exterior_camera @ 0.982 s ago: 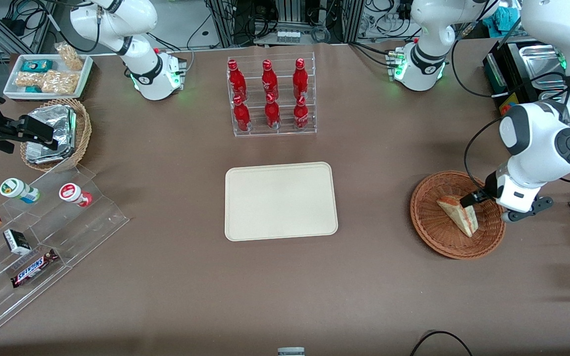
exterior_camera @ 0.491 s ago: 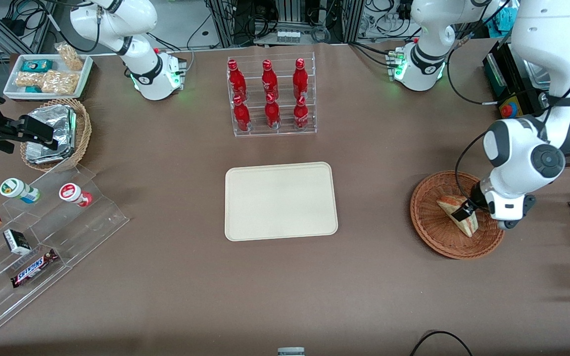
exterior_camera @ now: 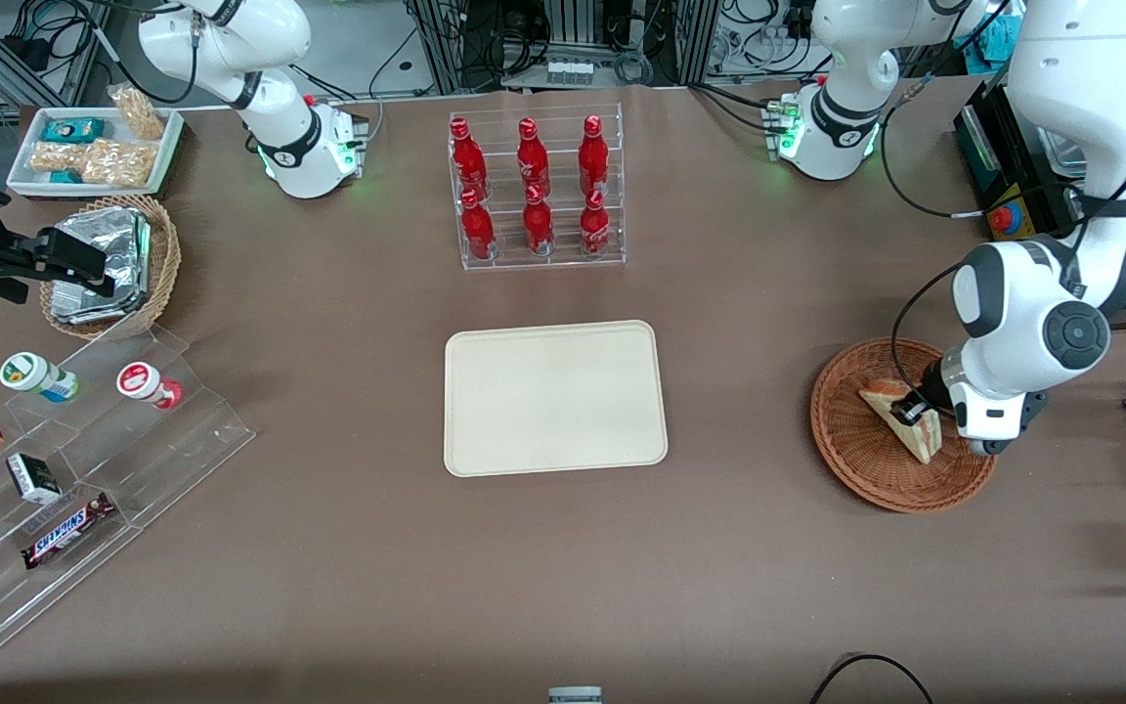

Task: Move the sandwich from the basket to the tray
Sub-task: 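Lower the left gripper and close it on the wrapped sandwich, then lift the sandwich and carry it over the cream tray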

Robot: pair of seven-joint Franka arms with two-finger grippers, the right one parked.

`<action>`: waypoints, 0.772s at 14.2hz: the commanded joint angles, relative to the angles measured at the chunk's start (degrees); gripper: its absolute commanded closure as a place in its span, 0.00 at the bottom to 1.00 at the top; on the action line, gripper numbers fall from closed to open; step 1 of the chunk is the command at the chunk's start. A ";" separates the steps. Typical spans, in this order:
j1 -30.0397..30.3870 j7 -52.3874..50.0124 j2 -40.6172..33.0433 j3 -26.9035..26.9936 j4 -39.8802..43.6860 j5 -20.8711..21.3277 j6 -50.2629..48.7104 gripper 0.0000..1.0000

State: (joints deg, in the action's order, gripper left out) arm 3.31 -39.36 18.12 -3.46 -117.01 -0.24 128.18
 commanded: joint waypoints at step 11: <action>-29.13 -0.42 7.17 -0.76 14.77 1.82 -6.10 1.00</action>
State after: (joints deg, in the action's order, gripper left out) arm -21.62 -35.62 19.91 -5.06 -108.69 1.85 122.53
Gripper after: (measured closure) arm 0.850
